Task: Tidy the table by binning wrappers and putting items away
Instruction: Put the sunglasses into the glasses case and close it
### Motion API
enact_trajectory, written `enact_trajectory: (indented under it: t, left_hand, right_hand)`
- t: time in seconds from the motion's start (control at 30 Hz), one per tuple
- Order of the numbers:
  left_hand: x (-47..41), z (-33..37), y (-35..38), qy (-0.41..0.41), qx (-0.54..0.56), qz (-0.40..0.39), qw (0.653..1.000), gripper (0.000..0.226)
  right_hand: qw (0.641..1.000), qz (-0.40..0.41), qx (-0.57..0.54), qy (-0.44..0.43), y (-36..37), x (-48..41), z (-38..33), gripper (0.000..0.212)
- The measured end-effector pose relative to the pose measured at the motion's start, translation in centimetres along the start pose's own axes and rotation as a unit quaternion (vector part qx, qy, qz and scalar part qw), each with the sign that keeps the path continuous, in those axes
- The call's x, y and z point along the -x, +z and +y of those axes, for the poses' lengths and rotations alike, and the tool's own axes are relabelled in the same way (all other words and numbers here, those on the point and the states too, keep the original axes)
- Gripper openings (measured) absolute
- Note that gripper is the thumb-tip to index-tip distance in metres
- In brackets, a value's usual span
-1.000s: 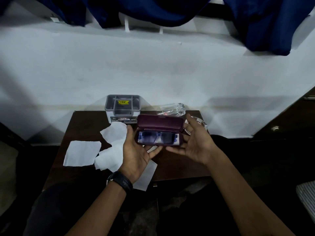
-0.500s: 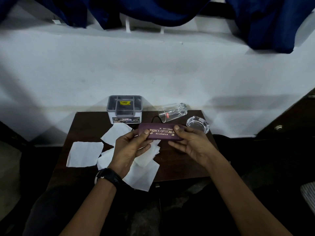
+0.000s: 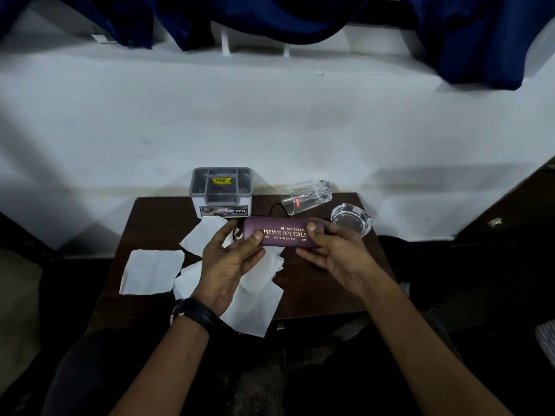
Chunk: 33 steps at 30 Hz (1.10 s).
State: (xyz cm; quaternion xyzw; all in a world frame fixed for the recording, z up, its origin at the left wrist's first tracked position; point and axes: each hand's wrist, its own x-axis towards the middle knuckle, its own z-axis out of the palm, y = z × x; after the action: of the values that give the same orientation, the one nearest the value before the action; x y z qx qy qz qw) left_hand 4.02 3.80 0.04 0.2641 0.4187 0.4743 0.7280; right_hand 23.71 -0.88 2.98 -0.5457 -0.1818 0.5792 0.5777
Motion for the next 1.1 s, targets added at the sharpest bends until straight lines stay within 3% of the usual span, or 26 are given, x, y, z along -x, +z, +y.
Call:
enact_trajectory:
  t: [0.07,0.1,0.17,0.23,0.3,0.43,0.53,0.67,0.83,0.97,1.1]
  left_hand:
    - [0.1,0.0,-0.1,0.001,-0.002,0.015,1.0,0.062]
    - [0.2,0.1,-0.2,0.005,-0.009,0.023,1.0,0.062]
    - [0.5,0.3,-0.4,0.017,-0.025,0.034,0.999,0.06]
    - [0.7,0.6,-0.6,0.023,-0.021,0.044,0.999,0.056]
    - [0.8,1.1,-1.2,0.029,-0.012,0.054,0.998,0.053]
    - [0.8,2.5,-2.6,0.048,-0.005,0.071,0.996,0.05]
    - [0.4,3.7,-4.3,0.104,-0.143,0.101,0.979,0.048]
    - [1.1,5.3,-7.4,0.208,-0.463,0.129,0.852,0.06]
    - [1.4,6.1,-11.5,0.186,-0.625,0.14,0.745,0.076]
    - [1.0,6.1,-12.7,0.165,-0.654,0.161,0.721,0.071]
    - [0.2,5.6,-13.4,0.149,-0.662,0.156,0.718,0.075]
  right_hand:
    - [0.993,-0.011,0.106,-0.056,-0.2,0.0,0.4,0.059]
    - [0.967,-0.022,0.222,-0.123,-0.2,0.0,0.5,0.072]
    - [0.848,-0.052,0.463,-0.254,-0.2,-0.4,0.9,0.086]
    - [0.726,-0.06,0.605,-0.32,0.5,-0.8,1.0,0.084]
    - [0.676,-0.067,0.652,-0.336,2.0,-1.2,0.9,0.076]
    - [0.64,-0.084,0.67,-0.367,5.1,-1.7,0.6,0.065]
    - [0.624,-0.097,0.674,-0.384,7.3,-2.5,0.5,0.062]
    - [0.608,-0.107,0.682,-0.391,11.0,-4.0,0.1,0.063]
    - [0.59,-0.14,0.686,-0.401,16.5,-7.0,-0.1,0.06]
    - [0.525,-0.172,0.718,-0.425,21.3,-9.8,1.1,0.055]
    - [0.483,-0.195,0.745,-0.416,25.1,-12.8,3.5,0.052]
